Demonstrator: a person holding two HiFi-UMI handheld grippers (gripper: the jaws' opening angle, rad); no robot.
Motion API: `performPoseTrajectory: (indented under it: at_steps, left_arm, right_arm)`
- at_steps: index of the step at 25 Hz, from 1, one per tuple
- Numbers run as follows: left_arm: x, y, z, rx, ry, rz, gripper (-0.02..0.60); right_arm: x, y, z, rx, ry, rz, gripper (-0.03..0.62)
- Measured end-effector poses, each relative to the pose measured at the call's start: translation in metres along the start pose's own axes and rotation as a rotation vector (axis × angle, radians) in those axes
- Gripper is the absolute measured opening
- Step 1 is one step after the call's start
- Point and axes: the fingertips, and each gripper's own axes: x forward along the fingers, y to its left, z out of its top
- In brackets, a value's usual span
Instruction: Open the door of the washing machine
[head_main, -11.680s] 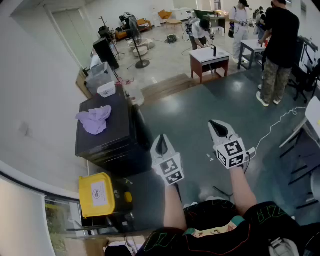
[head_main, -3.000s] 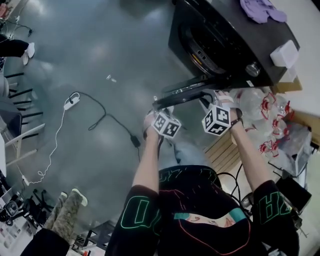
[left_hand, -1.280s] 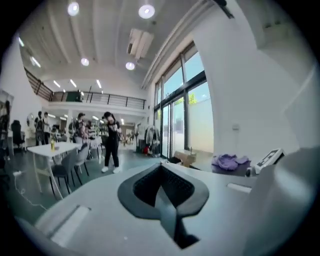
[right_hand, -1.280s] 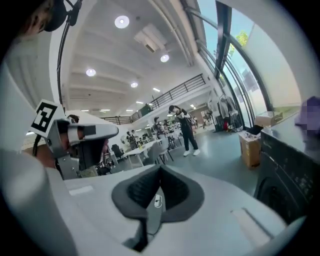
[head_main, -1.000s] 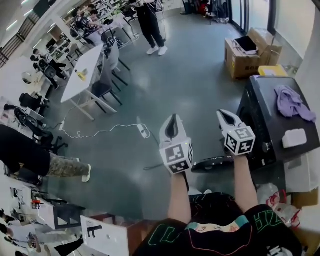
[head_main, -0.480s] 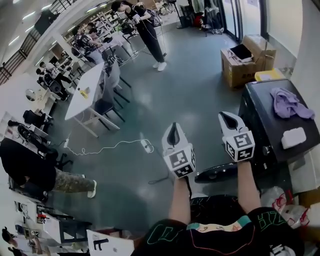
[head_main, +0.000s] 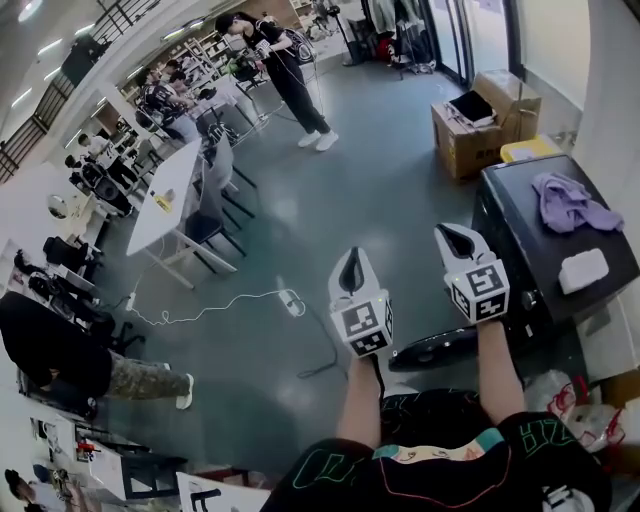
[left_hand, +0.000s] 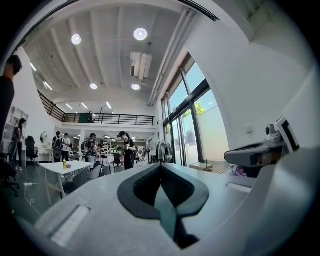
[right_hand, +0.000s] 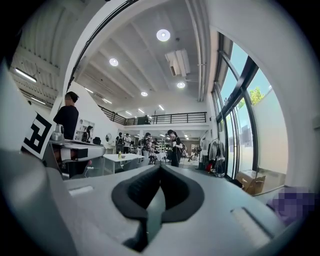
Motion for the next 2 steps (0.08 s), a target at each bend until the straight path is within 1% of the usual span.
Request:
performPoseTrajectory:
  at_steps: [2]
  left_arm:
    - [0.0025,-0.0065,-0.0017,0.000,-0.002,-0.004,0.009]
  right_arm:
    - [-0.0010,-0.0043,-0.0026,-0.003,-0.004,0.001,0.003]
